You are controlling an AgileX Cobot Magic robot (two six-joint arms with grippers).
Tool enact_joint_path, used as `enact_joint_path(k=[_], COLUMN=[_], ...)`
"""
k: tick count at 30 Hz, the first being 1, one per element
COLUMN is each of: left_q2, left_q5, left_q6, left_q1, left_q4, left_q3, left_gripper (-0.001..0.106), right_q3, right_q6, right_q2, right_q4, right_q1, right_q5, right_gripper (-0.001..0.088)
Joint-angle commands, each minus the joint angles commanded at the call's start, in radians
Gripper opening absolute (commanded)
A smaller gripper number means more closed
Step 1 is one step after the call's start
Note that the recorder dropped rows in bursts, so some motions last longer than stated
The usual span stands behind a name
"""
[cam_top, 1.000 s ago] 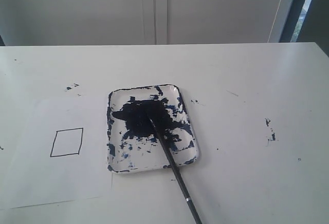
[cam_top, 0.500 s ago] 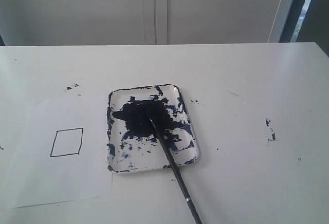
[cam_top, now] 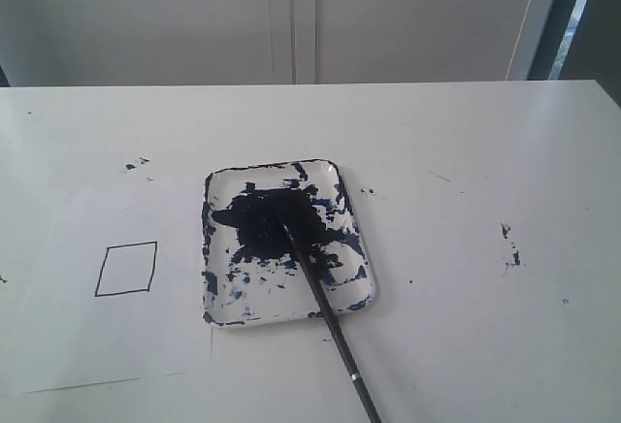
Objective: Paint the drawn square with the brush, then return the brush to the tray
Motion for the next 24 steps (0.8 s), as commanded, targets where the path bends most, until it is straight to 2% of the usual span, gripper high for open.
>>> enact_joint_path(k=[11,15,19,22,24], left_q2=[0.189,0.269,0.339,0.386,0.406], left_q5=[0.048,0.044,0.018,0.014,0.01], left_q6=[0.001,0.016,0.021,0.021,0.035], left_q1=[-0.013,-0.082,-0.181,-0.242,-0.251], left_q4=[-0.017,-0.017,-0.017,-0.017,-0.015], left_q3=[-0.03,-0.03,-0.032,-0.045,-0.057], left_gripper=[0.0,0.0,0.0,0.0,0.0], right_q3=[-0.138,-0.165,-0.183,-0.223,-0.246], right_q6=[0.006,0.006,0.006,-0.071,-0.14], right_q2=[0.237,0.313,0.364,0.392,0.406], right_q4=[0.0,0.029,0.163,0.178,0.178], right_q1=[0.0,0.0,0.0,0.014,0.021], right_q5=[0.103,0.11,0.122,0.208,0.256], right_gripper=[0.023,0.023,0.023,0.023,0.023])
